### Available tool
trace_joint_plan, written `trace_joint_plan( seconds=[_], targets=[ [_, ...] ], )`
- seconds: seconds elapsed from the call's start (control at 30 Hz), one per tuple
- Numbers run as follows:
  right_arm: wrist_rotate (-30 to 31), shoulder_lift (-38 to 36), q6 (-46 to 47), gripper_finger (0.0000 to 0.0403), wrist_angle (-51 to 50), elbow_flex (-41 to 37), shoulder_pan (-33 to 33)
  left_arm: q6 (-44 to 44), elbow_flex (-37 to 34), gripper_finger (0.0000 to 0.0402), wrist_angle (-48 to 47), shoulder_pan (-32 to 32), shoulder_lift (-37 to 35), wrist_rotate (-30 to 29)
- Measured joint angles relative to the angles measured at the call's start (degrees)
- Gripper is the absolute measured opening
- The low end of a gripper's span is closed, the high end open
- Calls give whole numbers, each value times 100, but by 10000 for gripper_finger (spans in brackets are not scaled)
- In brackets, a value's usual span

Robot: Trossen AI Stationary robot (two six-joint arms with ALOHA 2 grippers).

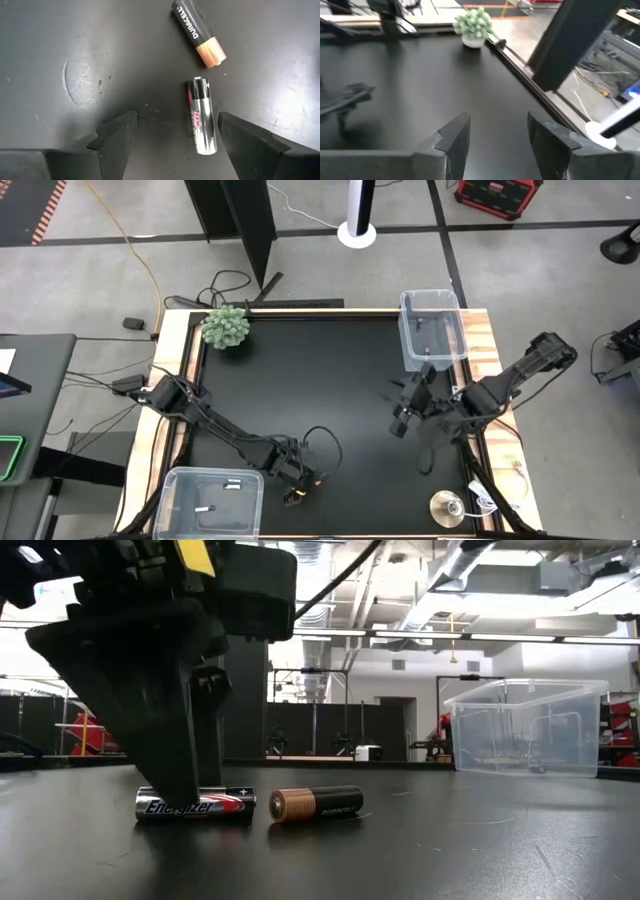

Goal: Sort batteries
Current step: Put the silver battery into the bottom transparent bin

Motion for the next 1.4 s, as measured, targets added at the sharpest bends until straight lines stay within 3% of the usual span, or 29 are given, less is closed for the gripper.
trace_joint_plan(
  seconds=[0.2,0.5,0.77,1.03,1.27,1.4],
  targets=[
    [142,-1,-2,207,326,0,250,0,0,225,-138,-2,64,-192],
    [317,0,-2,207,554,0,468,31,-118,42,-223,22,78,-387],
    [382,0,0,207,552,0,462,317,-40,37,-294,57,86,-346],
    [379,0,0,207,530,0,462,1068,567,37,-511,25,50,-345],
    [379,1,2,207,526,0,530,1469,1008,37,-1171,-39,-363,-649],
    [382,97,-22,207,528,0,609,2338,1069,37,-960,-272,-929,-680]
  ],
)
